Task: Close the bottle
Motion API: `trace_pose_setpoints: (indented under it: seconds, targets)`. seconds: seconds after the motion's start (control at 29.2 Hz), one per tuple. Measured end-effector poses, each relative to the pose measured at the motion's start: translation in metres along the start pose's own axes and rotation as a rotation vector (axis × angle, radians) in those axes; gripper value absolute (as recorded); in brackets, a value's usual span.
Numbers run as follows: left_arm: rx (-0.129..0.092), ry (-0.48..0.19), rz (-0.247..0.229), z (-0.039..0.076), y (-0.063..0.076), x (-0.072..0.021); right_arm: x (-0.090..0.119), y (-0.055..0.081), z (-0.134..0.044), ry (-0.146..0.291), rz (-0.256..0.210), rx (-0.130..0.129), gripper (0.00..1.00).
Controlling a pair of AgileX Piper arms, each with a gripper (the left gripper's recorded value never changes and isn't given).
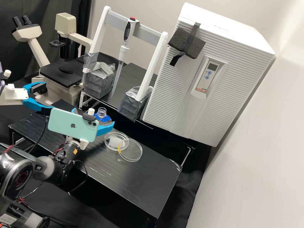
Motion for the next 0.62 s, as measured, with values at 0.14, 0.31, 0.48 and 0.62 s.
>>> trace_pose_setpoints:
  seconds: [0.14,0.31,0.48,0.62]
  targets:
    - [0.0,0.0,0.0,0.0,0.0,0.0,0.003,-0.008,0.0,0.002,-0.042,-0.003,1.0]
    - [0.0,0.0,0.0,0.0,0.0,0.0,0.007,-0.017,0.001,-0.002,-0.085,-0.029,1.0]
    - [0.0,0.0,0.0,0.0,0.0,0.0,0.011,-0.02,0.004,-0.015,-0.103,-0.041,1.0]
    - [0.002,0.0,-0.001,0.0,0.0,0.0,0.012,-0.021,0.005,-0.025,-0.097,-0.029,0.0]
